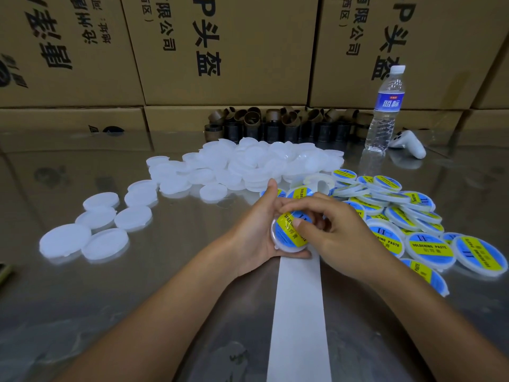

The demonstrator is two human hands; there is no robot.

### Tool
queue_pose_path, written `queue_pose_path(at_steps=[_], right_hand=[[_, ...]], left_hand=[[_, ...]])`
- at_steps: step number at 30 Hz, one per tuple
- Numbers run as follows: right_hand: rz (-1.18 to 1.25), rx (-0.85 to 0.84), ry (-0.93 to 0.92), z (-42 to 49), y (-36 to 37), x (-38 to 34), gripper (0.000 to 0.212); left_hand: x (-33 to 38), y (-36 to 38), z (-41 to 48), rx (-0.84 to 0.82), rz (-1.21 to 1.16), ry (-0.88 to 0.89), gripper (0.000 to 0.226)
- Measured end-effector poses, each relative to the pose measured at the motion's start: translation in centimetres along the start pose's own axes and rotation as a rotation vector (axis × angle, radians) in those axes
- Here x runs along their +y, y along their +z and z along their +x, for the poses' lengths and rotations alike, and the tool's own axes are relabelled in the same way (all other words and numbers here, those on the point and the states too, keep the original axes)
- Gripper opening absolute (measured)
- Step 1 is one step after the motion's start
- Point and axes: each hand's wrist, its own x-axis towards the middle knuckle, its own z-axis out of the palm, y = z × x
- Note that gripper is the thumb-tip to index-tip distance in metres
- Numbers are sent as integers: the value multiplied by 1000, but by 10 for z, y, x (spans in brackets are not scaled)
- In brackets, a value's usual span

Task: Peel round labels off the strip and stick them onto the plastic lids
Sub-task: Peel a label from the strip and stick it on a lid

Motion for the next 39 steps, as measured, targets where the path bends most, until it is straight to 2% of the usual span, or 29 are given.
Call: queue_pose_path(at_steps=[15, 24, 28, 34, 39], right_hand=[[-63, -6, -11, -1, -2, 1, 29], [-100, 9, -12, 0, 0, 5, 35], [-96, 15, -29, 1, 0, 7, 43], [-92, 48, -54, 2, 0, 10, 49], [-138, 55, -58, 2, 0, 13, 40]], left_hand=[[1, 1, -1, 16, -10, -14, 76], [1, 3, -2, -40, -47, -21, 74], [1, 1, -2, -82, -84, -24, 72], [2, 1, -5, -168, -153, 35, 36], [2, 1, -8, -174, -53, 67, 51]])
